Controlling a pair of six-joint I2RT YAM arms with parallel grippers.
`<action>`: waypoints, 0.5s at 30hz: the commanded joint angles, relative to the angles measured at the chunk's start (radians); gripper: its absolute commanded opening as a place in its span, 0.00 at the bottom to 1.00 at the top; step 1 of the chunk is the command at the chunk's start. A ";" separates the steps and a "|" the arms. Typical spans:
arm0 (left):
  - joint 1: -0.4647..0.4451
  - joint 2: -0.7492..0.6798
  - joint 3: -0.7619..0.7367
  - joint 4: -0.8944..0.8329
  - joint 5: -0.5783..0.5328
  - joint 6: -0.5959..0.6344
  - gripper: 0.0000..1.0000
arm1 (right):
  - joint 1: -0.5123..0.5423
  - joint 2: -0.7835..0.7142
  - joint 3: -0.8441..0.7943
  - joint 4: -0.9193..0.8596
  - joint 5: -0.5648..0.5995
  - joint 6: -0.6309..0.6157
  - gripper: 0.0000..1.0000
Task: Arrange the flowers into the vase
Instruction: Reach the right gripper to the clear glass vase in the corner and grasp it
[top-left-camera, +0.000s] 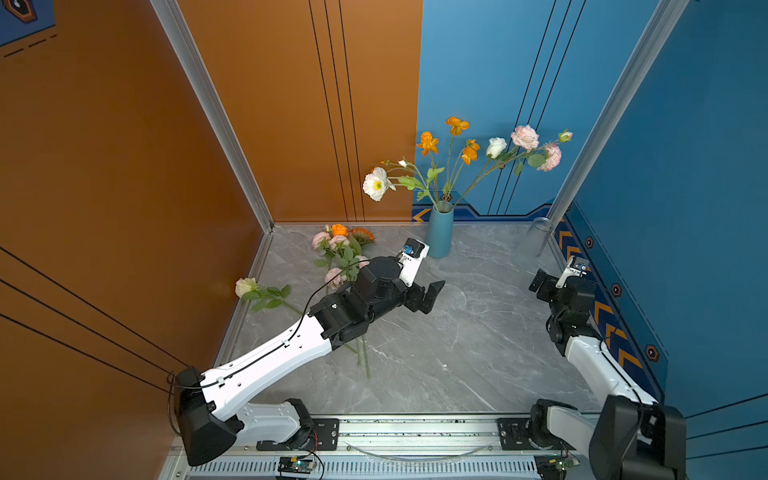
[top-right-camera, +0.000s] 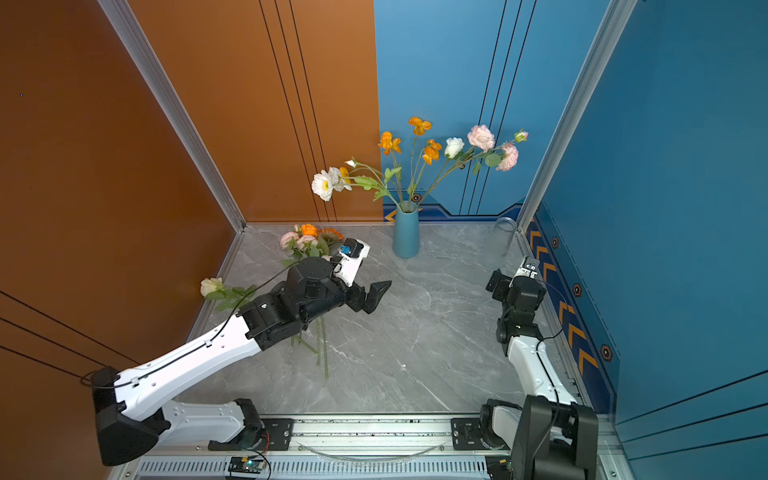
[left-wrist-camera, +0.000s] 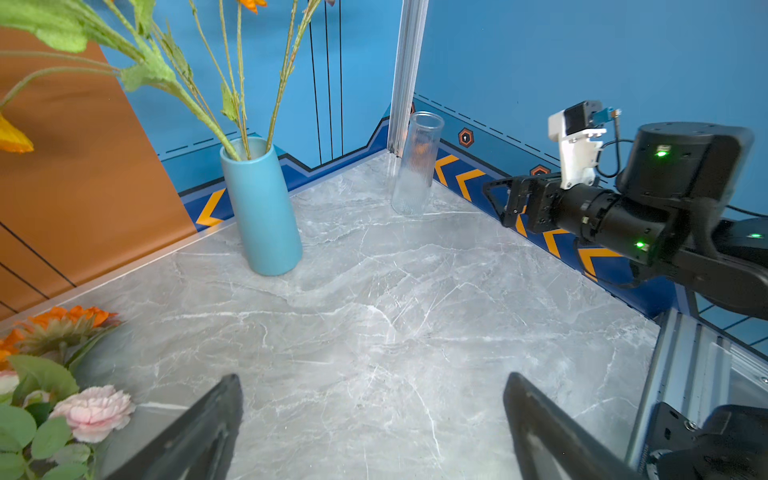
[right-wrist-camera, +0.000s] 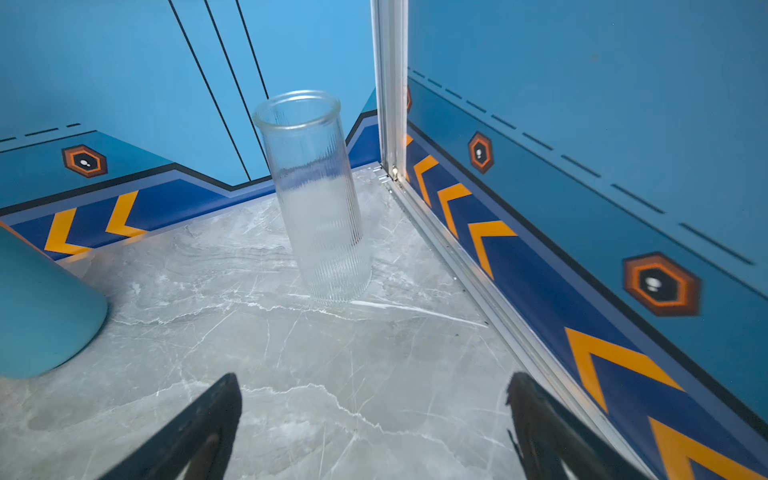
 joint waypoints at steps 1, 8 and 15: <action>0.007 0.043 0.048 0.072 0.011 0.051 0.98 | -0.009 0.104 0.061 0.254 -0.206 -0.046 1.00; 0.069 0.101 0.090 0.091 0.086 0.022 0.98 | -0.020 0.306 0.189 0.348 -0.185 -0.068 1.00; 0.090 0.118 0.094 0.099 0.117 0.020 0.98 | -0.026 0.496 0.350 0.374 -0.197 -0.092 1.00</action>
